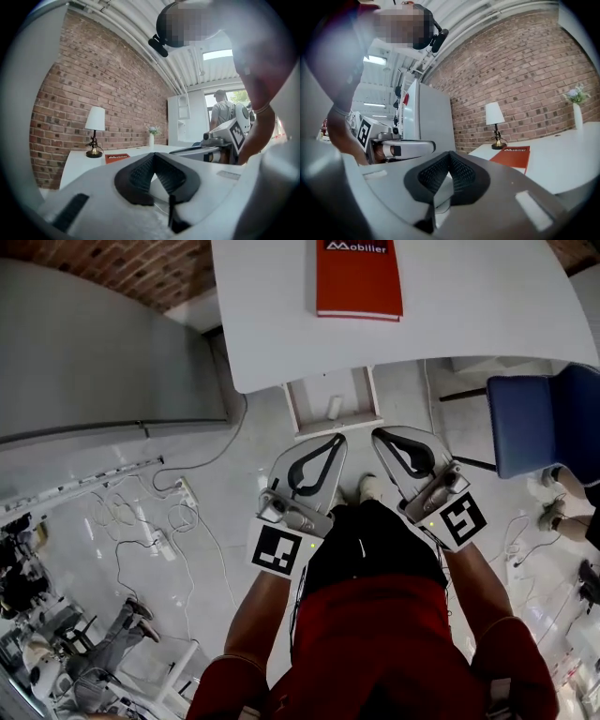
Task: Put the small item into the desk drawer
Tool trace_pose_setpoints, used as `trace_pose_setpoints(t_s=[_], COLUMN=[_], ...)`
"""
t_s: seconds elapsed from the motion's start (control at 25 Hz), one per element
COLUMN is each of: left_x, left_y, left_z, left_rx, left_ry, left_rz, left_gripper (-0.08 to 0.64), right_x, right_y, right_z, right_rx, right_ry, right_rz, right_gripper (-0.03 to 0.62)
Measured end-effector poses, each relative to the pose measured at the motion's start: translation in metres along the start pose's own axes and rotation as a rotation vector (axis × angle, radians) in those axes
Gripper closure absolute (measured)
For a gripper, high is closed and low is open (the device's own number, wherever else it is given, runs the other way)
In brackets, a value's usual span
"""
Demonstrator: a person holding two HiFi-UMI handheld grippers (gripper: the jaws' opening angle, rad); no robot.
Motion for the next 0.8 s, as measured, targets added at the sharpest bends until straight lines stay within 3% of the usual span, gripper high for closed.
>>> trace_pose_setpoints(t_s=[0.32, 0.56, 0.8], left_x=[-0.068, -0.088, -0.100], left_y=[-0.028, -0.090, -0.105], left_z=[-0.038, -0.063, -0.080], left_rx=[-0.024, -0.021, -0.020], left_ry=[-0.078, -0.128, -0.136], left_rz=[0.107, 0.164, 0.195], left_gripper=[0.555, 0.555, 0.555], right_x=[-0.069, -0.081, -0.089], right_y=[0.028, 0.057, 0.071], right_z=[-0.045, -0.112, -0.136], right_rx=[0.007, 0.022, 0.029], right_ry=[-0.096, -0.159, -0.161], right_rz=[-0.032, -0.041, -0.057], right_gripper=[0.580, 0.581, 0.580])
Point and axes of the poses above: the fingertips, and each gripper's own axes: z forward along the fingers, y to its left, x out of its underside, the point moved 3 cm from there along -z, backward along the fingers, and after that the axes turned 6 degrees about y, right-handed, at the moved point
